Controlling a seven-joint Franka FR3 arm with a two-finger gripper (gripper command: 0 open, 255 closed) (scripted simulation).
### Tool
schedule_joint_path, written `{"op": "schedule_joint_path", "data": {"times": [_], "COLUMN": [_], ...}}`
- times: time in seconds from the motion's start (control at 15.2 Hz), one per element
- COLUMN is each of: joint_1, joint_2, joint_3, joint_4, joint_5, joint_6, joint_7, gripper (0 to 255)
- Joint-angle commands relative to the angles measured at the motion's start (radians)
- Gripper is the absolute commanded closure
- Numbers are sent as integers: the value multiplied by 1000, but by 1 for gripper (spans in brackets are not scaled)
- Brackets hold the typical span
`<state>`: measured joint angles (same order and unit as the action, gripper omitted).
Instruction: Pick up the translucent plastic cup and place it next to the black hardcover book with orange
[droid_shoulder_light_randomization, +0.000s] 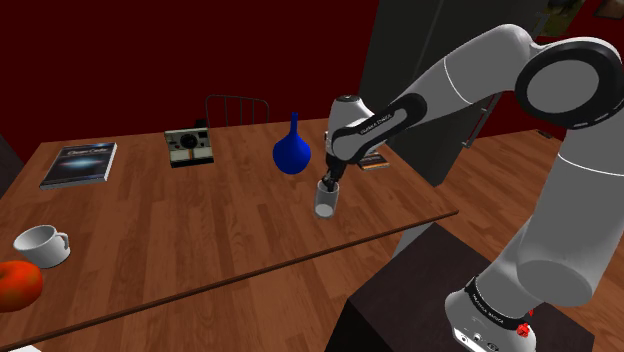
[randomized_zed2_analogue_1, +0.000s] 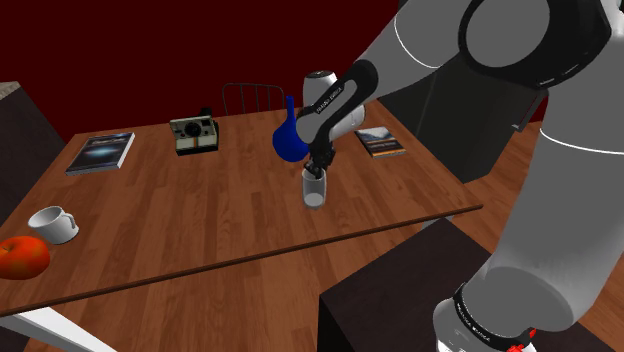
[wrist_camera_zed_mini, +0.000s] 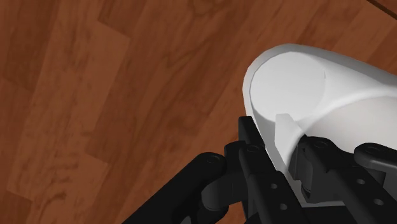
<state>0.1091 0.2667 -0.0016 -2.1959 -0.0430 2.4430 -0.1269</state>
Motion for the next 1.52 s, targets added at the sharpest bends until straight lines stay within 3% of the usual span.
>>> {"op": "schedule_joint_path", "data": {"times": [0.0, 1.45], "joint_1": [1, 1], "joint_2": [-23, -200], "joint_3": [1, 3], "joint_4": [3, 99], "joint_5": [1, 10], "joint_6": [-26, -299], "joint_7": [1, -10], "gripper": [255, 255]}}
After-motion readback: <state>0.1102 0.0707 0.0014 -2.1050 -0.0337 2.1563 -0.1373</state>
